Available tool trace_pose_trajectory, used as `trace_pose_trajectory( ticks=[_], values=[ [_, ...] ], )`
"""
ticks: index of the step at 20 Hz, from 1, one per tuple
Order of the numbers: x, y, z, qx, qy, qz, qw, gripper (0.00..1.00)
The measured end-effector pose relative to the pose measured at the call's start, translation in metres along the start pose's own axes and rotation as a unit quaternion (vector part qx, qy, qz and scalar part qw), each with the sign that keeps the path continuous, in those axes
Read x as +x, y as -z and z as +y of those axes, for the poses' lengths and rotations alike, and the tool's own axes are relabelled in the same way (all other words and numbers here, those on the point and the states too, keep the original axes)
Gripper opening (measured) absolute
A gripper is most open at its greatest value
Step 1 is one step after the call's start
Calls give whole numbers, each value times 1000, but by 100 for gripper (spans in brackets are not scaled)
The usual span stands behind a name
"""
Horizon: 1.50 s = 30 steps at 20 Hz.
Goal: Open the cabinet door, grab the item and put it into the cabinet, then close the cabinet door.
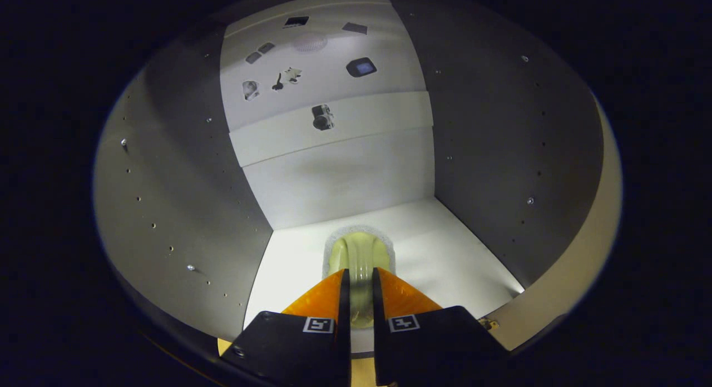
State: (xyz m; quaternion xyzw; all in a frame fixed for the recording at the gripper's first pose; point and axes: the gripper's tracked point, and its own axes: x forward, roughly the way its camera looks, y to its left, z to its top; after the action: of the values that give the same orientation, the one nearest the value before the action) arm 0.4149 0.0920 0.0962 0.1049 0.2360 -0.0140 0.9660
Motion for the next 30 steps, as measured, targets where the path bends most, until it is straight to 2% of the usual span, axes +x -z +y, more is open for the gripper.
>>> trace_pose_trajectory(
  ticks=[4, 9, 13, 16, 23, 30],
  values=[
    [8, 3, -2, 17, 13, 9, 1000, 23],
    [11, 5, 0, 17, 6, 17, 1000, 27],
    [7, 4, 1, 13, 5, 10, 1000, 68],
    [0, 3, -1, -12, 11, -2, 1000, 98],
    [-46, -12, 16, -55, -12, -48, 997, 98],
    [-147, -54, 29, -71, -31, -152, 985, 98]
  ],
)
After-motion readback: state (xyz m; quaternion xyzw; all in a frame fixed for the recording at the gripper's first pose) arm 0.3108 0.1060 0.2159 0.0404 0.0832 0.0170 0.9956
